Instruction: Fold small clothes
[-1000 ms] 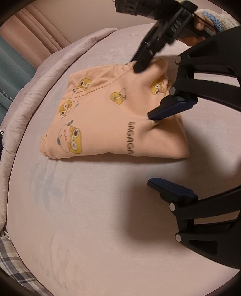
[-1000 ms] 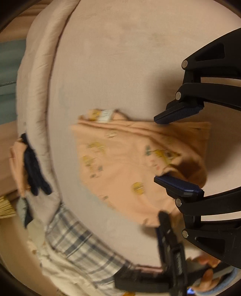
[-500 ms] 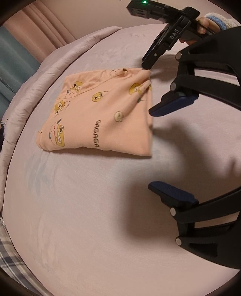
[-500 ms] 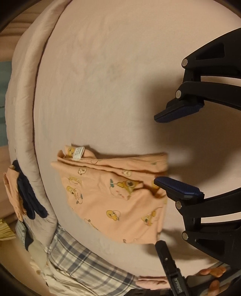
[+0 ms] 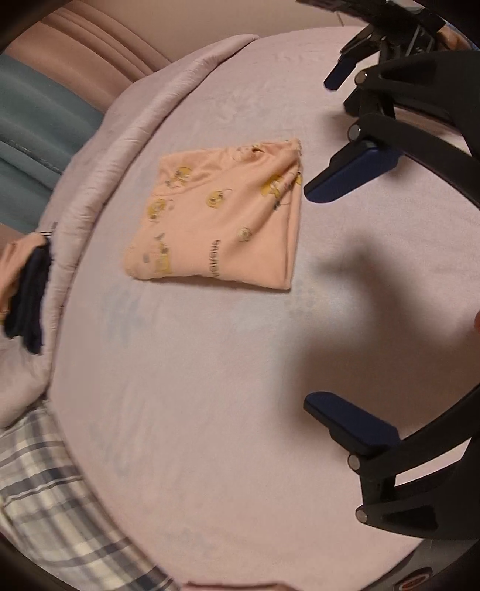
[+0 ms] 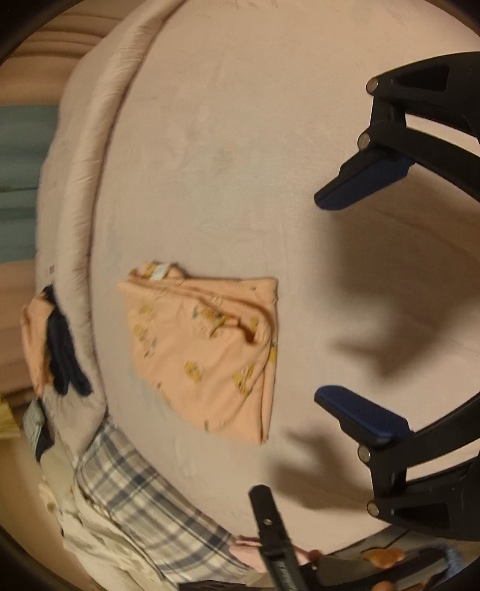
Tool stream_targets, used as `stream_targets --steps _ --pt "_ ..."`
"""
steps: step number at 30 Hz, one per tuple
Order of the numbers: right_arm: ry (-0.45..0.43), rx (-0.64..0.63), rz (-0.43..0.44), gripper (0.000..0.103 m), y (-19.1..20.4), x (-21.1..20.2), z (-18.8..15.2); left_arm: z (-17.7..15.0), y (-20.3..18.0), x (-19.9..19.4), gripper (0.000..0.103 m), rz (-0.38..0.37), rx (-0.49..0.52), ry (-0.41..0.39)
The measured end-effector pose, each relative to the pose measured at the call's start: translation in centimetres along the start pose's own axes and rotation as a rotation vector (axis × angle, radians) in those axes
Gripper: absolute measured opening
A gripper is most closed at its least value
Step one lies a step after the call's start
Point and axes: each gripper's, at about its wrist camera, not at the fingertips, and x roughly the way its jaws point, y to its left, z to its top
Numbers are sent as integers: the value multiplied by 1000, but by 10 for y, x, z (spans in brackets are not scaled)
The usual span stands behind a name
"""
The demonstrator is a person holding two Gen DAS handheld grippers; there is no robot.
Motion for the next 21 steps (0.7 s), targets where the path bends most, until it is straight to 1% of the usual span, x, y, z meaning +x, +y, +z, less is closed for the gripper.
stream_targets --steps 2,6,10,14,18,21 --pt "-22 -18 9 96 2 -7 1 0 -2 -12 102 20 7 -35" --pt "-65 -61 19 96 15 -23 2 -1 -3 -30 102 -41 -3 -60" --pt "-89 -81 27 96 24 -30 2 -6 -10 -43 102 -9 20 -64" --pt "-108 -84 30 96 30 -40 -3 -11 -15 -55 102 -37 32 -64" --pt "-132 -86 29 96 33 -49 -5 -15 -24 -69 102 1 66 -90" --pt "-146 -86 30 96 35 -54 -6 -17 -30 -75 102 11 91 -107"
